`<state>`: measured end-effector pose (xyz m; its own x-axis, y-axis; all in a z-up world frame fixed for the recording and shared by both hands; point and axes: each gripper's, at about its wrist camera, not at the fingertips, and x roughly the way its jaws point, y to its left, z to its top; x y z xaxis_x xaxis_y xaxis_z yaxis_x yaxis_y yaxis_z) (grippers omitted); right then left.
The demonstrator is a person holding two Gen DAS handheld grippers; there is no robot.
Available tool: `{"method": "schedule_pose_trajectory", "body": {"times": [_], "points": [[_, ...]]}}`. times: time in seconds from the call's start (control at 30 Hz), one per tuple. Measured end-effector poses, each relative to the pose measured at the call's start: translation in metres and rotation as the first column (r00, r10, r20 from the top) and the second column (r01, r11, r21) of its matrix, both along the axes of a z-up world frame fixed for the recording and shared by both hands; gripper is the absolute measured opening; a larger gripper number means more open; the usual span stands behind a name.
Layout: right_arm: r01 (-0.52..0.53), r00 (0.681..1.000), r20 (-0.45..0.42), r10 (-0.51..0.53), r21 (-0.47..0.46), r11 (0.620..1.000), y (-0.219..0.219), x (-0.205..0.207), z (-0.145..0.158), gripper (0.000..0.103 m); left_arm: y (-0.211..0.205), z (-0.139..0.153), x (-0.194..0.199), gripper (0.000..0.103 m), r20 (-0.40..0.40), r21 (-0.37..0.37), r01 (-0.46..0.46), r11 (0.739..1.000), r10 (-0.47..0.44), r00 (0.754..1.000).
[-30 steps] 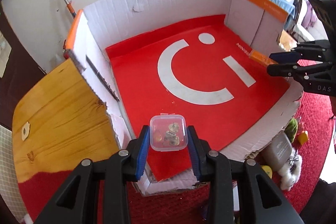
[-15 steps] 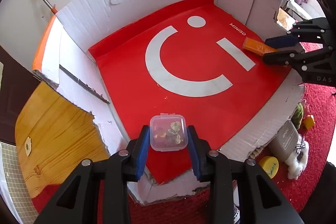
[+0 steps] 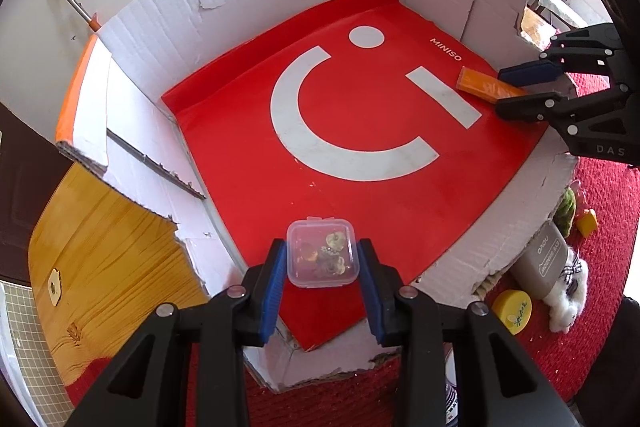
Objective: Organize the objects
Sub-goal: 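Carry both held items over the cardboard box and lower them onto the red sheet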
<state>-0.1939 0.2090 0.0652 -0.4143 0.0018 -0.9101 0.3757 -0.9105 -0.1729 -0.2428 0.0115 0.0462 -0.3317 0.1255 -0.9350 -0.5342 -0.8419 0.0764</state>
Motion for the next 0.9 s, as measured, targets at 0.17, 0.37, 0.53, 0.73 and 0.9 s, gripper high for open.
{"method": "schedule_pose_trajectory", "body": {"times": [0.17,0.37,0.53,0.73,0.9], "points": [[-0.007,1.000,0.001,0.007,0.016,1.000,0.001,0.003,0.001,0.028,0.000,0.002,-0.002,0.038,-0.001,-0.001,0.004,1.000,-0.004,1.000],[-0.010,1.000,0.001,0.010,0.023,1.000,0.003,0.005,0.005,0.028,0.001,0.003,0.000,0.038,-0.003,-0.003,0.007,1.000,-0.007,1.000],[-0.011,1.000,0.000,0.011,0.028,1.000,0.002,0.008,0.005,0.029,0.001,0.003,-0.001,0.038,-0.003,-0.003,0.007,1.000,-0.007,1.000],[-0.013,1.000,0.001,0.013,0.032,0.999,0.003,0.010,0.007,0.029,0.000,0.004,0.000,0.039,-0.004,-0.002,0.006,1.000,-0.006,1.000],[-0.015,1.000,0.001,0.015,0.036,0.999,0.003,0.013,0.008,0.029,0.000,0.004,-0.001,0.041,-0.005,-0.001,0.006,1.000,-0.006,1.000]]}}
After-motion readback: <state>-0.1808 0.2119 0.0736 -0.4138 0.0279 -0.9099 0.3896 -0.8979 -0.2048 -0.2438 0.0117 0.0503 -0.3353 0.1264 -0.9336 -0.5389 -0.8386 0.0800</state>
